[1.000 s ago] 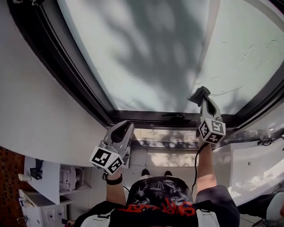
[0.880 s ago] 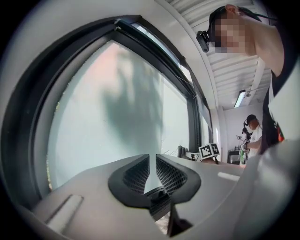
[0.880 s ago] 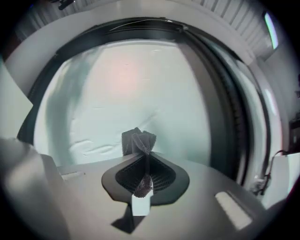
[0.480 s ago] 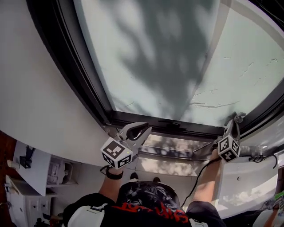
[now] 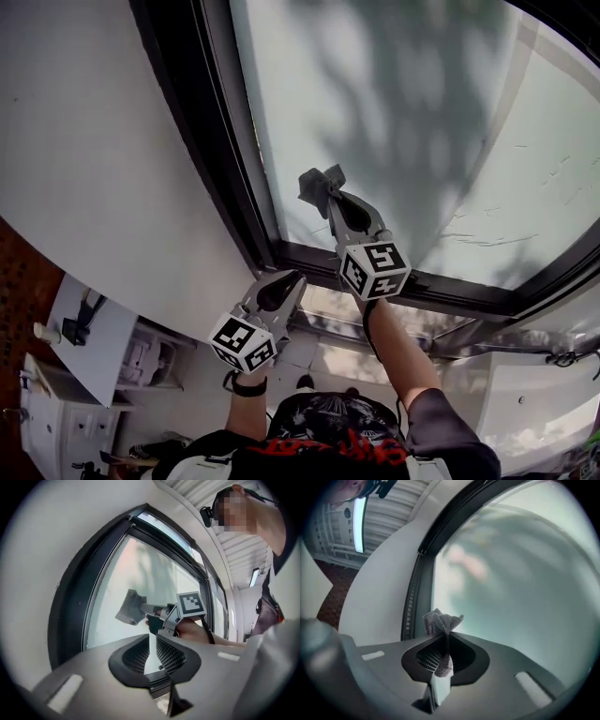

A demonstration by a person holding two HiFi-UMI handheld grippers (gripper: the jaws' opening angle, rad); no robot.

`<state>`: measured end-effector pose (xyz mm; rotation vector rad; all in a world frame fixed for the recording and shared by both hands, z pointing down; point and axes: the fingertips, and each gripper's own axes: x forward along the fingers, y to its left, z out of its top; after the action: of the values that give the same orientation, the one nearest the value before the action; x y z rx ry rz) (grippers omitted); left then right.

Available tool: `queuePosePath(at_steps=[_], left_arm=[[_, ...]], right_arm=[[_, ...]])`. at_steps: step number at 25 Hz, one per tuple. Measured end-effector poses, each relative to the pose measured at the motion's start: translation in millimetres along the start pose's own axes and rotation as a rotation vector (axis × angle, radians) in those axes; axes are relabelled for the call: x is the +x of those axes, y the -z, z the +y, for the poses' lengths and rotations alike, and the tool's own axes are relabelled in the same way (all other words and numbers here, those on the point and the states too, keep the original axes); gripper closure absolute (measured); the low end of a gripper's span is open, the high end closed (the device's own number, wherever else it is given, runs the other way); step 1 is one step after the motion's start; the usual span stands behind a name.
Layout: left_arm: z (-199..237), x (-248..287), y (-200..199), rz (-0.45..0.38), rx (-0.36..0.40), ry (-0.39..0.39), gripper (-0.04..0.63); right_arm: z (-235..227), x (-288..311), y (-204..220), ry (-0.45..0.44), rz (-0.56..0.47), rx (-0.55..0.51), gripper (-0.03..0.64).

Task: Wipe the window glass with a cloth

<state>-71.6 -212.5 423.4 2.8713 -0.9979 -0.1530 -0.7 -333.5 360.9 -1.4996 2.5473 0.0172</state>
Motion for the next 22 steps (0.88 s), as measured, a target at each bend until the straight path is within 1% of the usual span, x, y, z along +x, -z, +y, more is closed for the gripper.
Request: queuePosePath(at_steps=[1, 3, 6, 8, 10, 12, 13, 15, 16, 17, 18, 19, 20, 22], left_arm=[[-0.2, -0.9, 0.5, 0.002, -0.003, -0.002, 0.561], [-3.5, 2.1, 3.8, 0.008, -0.007, 0.017, 0.561], [-13.5, 17.8, 6.6, 0.005, -0.009, 0.062, 0.561], [-25.5, 36.9, 7.0, 0.006, -0.005, 0.108, 0.561], [-45.9, 59.0, 10.0, 0.018, 0.000, 0.175, 0.561], [-69.1, 77.9, 13.3, 0.030, 0.005, 0.245, 0.561], [-79.5, 84.8, 14.6, 0.036, 0.007, 0.274, 0.561], [-94.9, 94.1, 19.1, 0.043, 0.008, 0.317, 0.561], [-99.8, 97.3, 21.8, 0.049, 0.006, 0.329, 0.561], [-102.9, 99.8, 24.5, 0.054, 0.003, 0.336, 0.561], [-104.4, 102.1, 26.9, 0.059, 0.000, 0.338, 0.561], [-104.6, 103.9, 28.5, 0.061, -0.004, 0.337, 0.561], [-104.2, 105.0, 28.9, 0.060, -0.008, 0.336, 0.561], [-104.2, 103.7, 26.8, 0.052, -0.013, 0.336, 0.561]], right_arm=[[-14.7, -2.5, 0.6, 0.033, 0.006, -0.006, 0.591], [-56.2, -29.0, -3.0, 0.131, 0.002, -0.013, 0.591], [-135.2, -107.1, -18.1, 0.318, -0.034, -0.003, 0.591], [-198.5, -178.3, -25.3, 0.491, -0.054, 0.016, 0.592], [-263.4, -263.7, -26.7, 0.709, -0.049, 0.030, 0.592], [-316.8, -349.0, -26.2, 0.919, -0.034, 0.032, 0.592], [-336.7, -386.7, -25.7, 1.008, -0.028, 0.034, 0.592], [-360.0, -446.6, -27.8, 1.139, -0.030, 0.046, 0.592], [-362.5, -467.1, -32.7, 1.179, -0.043, 0.044, 0.592], [-359.0, -479.0, -40.4, 1.196, -0.063, 0.031, 0.592], [-350.4, -480.2, -50.3, 1.183, -0.083, 0.002, 0.592], [-337.3, -469.9, -61.5, 1.138, -0.103, -0.041, 0.591], [-319.7, -449.5, -73.5, 1.066, -0.124, -0.092, 0.592], [-272.3, -388.5, -95.6, 0.876, -0.170, -0.179, 0.591]])
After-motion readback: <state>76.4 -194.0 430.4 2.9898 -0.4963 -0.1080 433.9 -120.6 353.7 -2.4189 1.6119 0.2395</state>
